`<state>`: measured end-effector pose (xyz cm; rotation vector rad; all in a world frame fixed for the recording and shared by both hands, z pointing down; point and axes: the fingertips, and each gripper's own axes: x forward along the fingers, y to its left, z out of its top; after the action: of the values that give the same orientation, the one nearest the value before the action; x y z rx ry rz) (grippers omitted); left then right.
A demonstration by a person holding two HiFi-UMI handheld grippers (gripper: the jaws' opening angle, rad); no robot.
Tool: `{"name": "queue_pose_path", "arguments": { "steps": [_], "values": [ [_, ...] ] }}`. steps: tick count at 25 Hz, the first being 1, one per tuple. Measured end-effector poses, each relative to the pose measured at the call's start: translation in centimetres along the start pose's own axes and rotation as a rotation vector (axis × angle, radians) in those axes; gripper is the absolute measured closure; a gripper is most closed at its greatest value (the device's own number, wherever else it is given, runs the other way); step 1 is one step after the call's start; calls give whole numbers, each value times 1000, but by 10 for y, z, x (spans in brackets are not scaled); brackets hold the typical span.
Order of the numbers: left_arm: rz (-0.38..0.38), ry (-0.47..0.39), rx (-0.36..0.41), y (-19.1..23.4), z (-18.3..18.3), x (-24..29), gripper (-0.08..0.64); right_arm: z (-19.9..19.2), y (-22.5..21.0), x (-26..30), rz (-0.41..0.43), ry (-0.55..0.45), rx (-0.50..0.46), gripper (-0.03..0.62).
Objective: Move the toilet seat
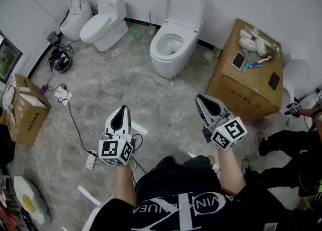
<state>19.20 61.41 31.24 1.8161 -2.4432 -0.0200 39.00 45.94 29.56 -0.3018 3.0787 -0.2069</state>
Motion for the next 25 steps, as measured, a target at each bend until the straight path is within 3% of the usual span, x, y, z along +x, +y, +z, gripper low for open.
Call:
{"name": "queue_pose_path", "arguments": {
  "steps": [12, 15, 18, 22, 25],
  "values": [
    [-27, 0, -29, -3, -6, 6, 561, 0, 4, -5, -31, 0, -19, 579],
    [-26, -10, -61, -2, -7, 14, 556, -2, -9, -5, -46, 1, 8, 466],
    [-31, -7, -98, 2, -10, 27, 475, -9, -24, 5, -42, 20, 10, 448],
    [-18, 49, -49, 22, -19, 40, 468, -22, -46, 31, -55, 27, 52, 442],
    [4, 49, -82, 47, -20, 61, 468, -26, -55, 61, -46, 39, 75, 432]
  ]
}}
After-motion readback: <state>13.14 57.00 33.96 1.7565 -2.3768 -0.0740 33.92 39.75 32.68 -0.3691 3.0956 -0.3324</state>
